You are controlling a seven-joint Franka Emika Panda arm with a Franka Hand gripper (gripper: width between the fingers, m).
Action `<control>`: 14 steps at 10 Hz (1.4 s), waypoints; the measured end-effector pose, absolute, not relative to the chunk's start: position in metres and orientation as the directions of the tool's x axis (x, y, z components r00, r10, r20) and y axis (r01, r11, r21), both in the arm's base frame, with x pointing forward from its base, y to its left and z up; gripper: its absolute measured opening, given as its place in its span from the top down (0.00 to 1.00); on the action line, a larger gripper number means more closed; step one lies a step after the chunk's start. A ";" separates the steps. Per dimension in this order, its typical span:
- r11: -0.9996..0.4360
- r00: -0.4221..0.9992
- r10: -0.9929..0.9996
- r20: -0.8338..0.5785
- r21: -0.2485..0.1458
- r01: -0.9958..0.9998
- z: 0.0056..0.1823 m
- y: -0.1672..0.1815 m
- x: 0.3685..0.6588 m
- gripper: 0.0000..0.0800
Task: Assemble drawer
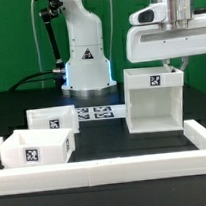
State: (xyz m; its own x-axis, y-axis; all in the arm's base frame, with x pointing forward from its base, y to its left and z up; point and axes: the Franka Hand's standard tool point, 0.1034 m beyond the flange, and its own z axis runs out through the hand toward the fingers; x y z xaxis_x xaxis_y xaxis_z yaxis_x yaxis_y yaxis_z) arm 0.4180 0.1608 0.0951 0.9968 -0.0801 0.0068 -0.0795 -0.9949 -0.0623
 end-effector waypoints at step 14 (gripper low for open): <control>-0.982 0.969 -0.175 0.175 -0.100 -0.160 0.098 0.096 0.577 0.95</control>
Offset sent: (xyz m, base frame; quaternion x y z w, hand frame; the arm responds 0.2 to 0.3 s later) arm 0.0401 -0.0351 -0.0155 -0.0055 -0.0028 0.0143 0.9999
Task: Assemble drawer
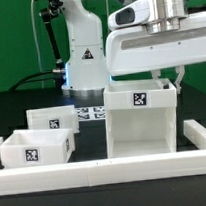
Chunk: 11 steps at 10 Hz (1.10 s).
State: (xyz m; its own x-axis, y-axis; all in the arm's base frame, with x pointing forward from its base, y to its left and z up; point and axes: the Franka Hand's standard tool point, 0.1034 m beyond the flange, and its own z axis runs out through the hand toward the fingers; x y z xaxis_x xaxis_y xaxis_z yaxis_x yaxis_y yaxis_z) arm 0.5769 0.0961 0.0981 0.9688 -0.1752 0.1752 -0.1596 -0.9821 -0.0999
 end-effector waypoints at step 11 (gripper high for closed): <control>-0.662 0.660 -0.745 0.097 -0.234 -0.712 0.108 0.098 0.587 0.95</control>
Offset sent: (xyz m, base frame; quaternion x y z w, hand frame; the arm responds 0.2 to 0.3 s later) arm 0.0000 0.0000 0.0000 0.0000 0.0000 0.1938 0.9810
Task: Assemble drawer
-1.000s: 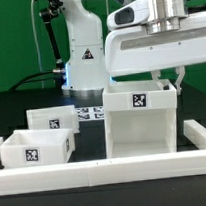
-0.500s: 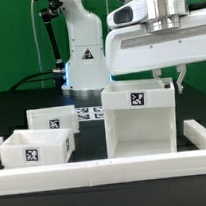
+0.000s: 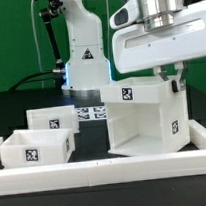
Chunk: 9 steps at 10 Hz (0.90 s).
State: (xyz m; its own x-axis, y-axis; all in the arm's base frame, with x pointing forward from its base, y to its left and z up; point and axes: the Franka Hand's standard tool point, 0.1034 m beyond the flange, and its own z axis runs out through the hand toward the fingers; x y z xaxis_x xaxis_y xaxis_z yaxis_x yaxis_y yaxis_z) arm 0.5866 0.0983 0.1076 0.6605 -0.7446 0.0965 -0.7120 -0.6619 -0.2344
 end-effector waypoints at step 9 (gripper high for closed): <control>-0.182 0.216 -0.971 -0.099 -0.278 -0.943 0.112 0.091 0.606 0.95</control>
Offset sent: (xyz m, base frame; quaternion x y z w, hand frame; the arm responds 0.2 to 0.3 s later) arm 0.0000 0.0000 0.0000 0.0000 0.0000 0.1938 0.9810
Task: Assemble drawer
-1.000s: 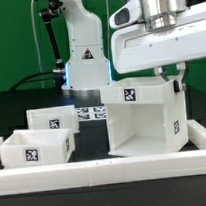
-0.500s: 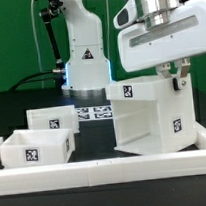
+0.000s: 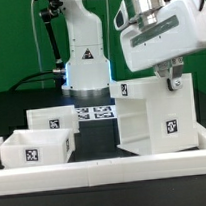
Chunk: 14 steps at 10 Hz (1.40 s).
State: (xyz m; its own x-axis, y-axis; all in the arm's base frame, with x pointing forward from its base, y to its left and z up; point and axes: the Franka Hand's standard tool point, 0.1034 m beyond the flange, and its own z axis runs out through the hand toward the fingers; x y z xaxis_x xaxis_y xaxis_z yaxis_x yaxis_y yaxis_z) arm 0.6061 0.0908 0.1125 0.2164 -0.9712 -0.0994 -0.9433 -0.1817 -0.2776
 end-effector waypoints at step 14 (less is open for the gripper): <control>-0.145 0.184 -0.972 -0.146 -0.244 -0.959 0.118 0.103 0.638 0.21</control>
Offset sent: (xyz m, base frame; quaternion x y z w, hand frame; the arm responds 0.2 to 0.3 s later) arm 0.0346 0.0012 -0.0138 -0.0115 0.0295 0.0361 0.9988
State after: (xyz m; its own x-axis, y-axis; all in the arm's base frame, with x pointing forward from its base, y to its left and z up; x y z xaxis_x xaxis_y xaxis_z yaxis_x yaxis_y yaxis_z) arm 0.6385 0.1033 0.1178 0.1837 -0.9721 -0.1460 -0.9589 -0.1446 -0.2441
